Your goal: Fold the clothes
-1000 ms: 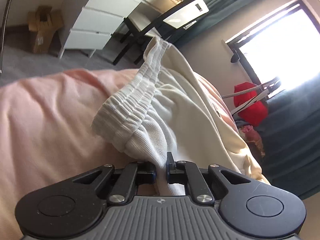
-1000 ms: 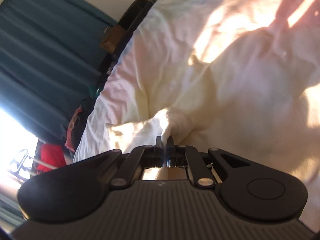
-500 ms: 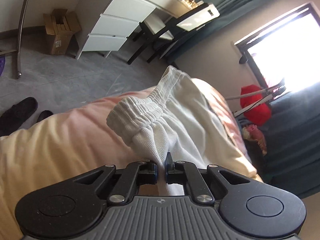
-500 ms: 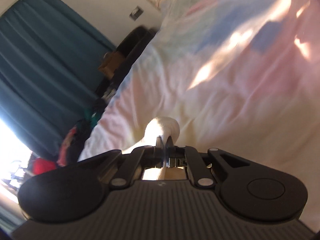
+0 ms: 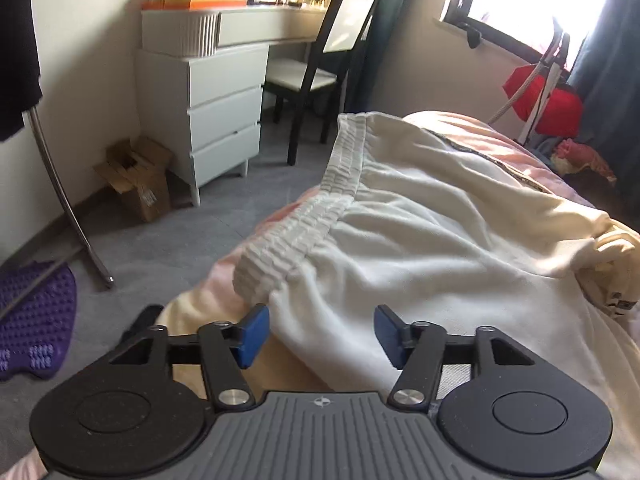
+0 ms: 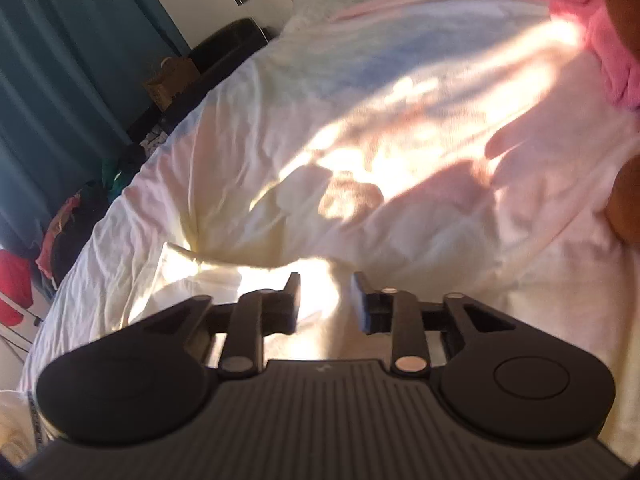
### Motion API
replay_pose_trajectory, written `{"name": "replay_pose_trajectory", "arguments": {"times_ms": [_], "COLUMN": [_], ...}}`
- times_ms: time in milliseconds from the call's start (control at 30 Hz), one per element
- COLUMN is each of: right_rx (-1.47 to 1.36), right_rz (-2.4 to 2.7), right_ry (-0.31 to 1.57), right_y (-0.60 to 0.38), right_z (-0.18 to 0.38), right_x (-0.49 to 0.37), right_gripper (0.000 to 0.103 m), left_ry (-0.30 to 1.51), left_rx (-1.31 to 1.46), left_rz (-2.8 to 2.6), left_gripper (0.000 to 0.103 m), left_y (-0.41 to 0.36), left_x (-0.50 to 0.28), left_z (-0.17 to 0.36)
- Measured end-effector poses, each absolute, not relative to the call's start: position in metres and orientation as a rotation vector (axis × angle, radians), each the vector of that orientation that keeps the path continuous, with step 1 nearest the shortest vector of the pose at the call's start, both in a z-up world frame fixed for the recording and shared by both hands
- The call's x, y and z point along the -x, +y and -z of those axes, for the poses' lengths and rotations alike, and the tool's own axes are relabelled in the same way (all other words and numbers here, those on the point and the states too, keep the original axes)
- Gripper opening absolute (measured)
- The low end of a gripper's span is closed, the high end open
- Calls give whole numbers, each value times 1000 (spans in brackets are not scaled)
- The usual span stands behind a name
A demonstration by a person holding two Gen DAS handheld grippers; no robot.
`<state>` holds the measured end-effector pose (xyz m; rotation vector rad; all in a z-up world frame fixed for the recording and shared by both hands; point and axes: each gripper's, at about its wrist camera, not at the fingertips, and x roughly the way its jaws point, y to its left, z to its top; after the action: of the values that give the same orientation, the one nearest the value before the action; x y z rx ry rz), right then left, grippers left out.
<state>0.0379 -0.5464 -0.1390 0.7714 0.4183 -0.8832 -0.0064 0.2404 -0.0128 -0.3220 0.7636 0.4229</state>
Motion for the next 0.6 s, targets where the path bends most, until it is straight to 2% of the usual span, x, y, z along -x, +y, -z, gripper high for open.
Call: {"name": "replay_pose_trajectory", "arguments": {"times_ms": [33,100,267,400,500,600], "right_rx": [-732,-645,-455,-443,-392,-355], "right_rz": [875,845,678,545,524,554], "right_ry": [399,365,346,386,443,486], "right_y": [-542,-530,-501,-501,-504,-509], "right_z": [133,121,108,126,148,163], "right_x": [-39,-46,-78,-117,-148,-165], "right_gripper": [68,79,78,77,77,77], "left_ry": [740,687,596,544,516,487], "left_rx": [292,251,194,162,125,-57], "left_rz": [-435,-451,-373,-274,-184,-164], "left_gripper": [73,79,81,84,85,85], "left_y": [237,225,176,124,89,62], "left_x": [8,11,11,11,8,-3], "left_z": [7,-5,-26,-34,-26,-5]}}
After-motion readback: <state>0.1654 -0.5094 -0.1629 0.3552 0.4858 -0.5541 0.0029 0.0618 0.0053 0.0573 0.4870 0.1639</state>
